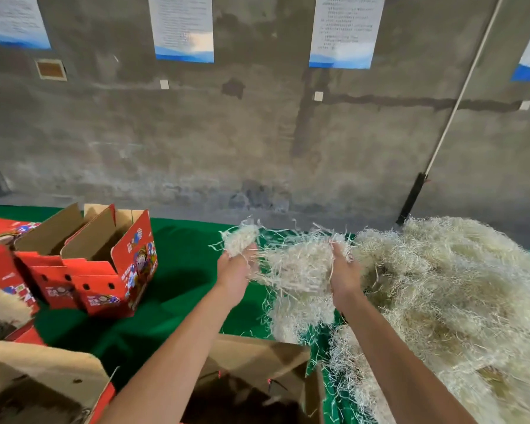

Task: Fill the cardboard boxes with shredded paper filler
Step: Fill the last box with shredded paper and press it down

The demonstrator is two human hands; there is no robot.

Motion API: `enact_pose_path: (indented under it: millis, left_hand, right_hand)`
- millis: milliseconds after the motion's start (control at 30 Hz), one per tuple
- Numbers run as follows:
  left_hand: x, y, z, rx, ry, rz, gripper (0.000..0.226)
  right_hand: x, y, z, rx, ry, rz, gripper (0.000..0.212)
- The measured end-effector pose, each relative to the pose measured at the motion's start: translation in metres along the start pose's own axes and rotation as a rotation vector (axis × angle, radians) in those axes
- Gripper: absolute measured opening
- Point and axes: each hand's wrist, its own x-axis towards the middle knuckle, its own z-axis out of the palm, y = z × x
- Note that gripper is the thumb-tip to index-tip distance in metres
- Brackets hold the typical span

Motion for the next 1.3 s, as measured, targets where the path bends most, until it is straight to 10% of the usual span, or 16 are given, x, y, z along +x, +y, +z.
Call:
enact_pose_path:
  millis: [133, 233, 733, 967, 1300]
  left_hand:
    - [-0.002, -0.004, -0.011, 0.016, 0.071, -0.090, 0.083]
    - [-0.019, -0.014, 0.000, 0.146, -0.173, -0.182, 0.077]
    - [-0.029, -0.072, 0.055, 0.509, -0.466, -0.417, 0.019]
    - [-0.012, -0.035, 0.033, 0.353, -0.328, -0.314, 0.027]
    - [-0.013, -0.039, 0.033, 0.560, -0.305, -0.266, 0.052]
  right_hand:
    - [-0.002, -0.023, -0.011, 0.134, -0.224, 0.114, 0.059]
    - [-0.011, -0.038, -0.013, 0.240, -0.378, 0.113, 0.051]
    - [0.003, -0.045, 0.007, 0.201, -0.232, 0.131, 0.034]
    - [0.043, -0.018, -0.010, 0.069, 0.025, 0.166, 0.027]
    - [0.012, 0.043, 0.001, -0.094, -0.408, 0.246, 0.066]
